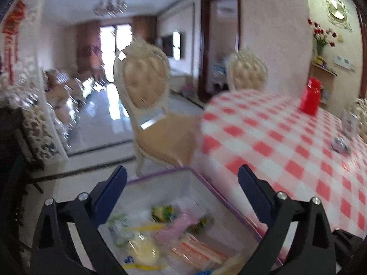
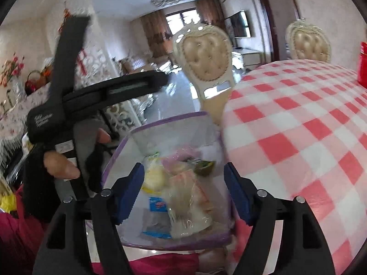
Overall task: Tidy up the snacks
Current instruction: 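Carry the pink candy and white packet over the clear box, then open both grippers to drop the candy and packet into the box, then grasp the lemon-printed yellow-green snack packet with the right gripper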
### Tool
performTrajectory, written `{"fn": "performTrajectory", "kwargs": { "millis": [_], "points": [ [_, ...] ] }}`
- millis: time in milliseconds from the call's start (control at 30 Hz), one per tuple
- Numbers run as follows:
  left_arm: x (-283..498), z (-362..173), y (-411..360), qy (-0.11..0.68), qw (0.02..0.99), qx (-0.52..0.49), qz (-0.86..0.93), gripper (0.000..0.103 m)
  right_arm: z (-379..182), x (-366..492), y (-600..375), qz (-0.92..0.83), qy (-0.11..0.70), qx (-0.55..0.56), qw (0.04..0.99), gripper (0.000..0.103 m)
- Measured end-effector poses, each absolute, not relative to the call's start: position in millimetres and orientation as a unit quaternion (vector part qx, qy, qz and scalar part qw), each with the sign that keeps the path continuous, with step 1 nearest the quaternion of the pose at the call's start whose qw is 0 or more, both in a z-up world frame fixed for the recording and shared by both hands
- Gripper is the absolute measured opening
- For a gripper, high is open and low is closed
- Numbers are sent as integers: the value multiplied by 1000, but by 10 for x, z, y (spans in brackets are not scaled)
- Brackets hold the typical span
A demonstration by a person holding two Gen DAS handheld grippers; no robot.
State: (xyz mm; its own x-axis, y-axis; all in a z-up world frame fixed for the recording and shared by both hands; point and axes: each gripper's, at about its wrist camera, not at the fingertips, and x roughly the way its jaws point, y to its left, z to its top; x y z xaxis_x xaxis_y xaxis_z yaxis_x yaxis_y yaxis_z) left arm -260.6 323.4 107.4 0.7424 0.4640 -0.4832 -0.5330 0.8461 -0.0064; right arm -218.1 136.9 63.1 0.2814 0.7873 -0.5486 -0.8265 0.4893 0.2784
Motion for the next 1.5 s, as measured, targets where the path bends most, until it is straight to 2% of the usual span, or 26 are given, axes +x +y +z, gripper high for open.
{"fn": "performTrajectory", "kwargs": {
  "millis": [200,400,467,567,700,900,1033,1167,1300,1500],
  "points": [
    [-2354,1025,2799,271,930,-18,248,101,620,-1653,432,415,334,79,843,72],
    [-1775,984,1758,302,948,-3,95,101,550,-1154,-955,291,329,218,872,73],
    [-1443,987,1322,318,948,-3,25,101,543,-1070,-1294,256,320,242,879,75],
    [-789,893,691,361,930,-14,-68,101,502,-934,-1859,193,306,283,888,85],
    [4,650,227,404,910,-42,-80,101,370,-642,-2451,125,314,302,892,87],
    [1062,210,-100,465,878,-105,-30,101,384,-108,-2659,75,330,227,913,87],
    [1427,120,-333,437,890,-122,-51,101,453,348,-2675,62,324,141,933,86],
    [1545,101,-379,407,896,-149,-101,101,362,972,-2708,57,331,79,939,86],
    [1456,156,-324,374,901,-172,-139,101,168,1633,-2742,70,392,80,914,86],
    [1487,150,-413,385,901,-155,-129,101,125,2347,-2486,100,410,7,906,86]
  ]
}}
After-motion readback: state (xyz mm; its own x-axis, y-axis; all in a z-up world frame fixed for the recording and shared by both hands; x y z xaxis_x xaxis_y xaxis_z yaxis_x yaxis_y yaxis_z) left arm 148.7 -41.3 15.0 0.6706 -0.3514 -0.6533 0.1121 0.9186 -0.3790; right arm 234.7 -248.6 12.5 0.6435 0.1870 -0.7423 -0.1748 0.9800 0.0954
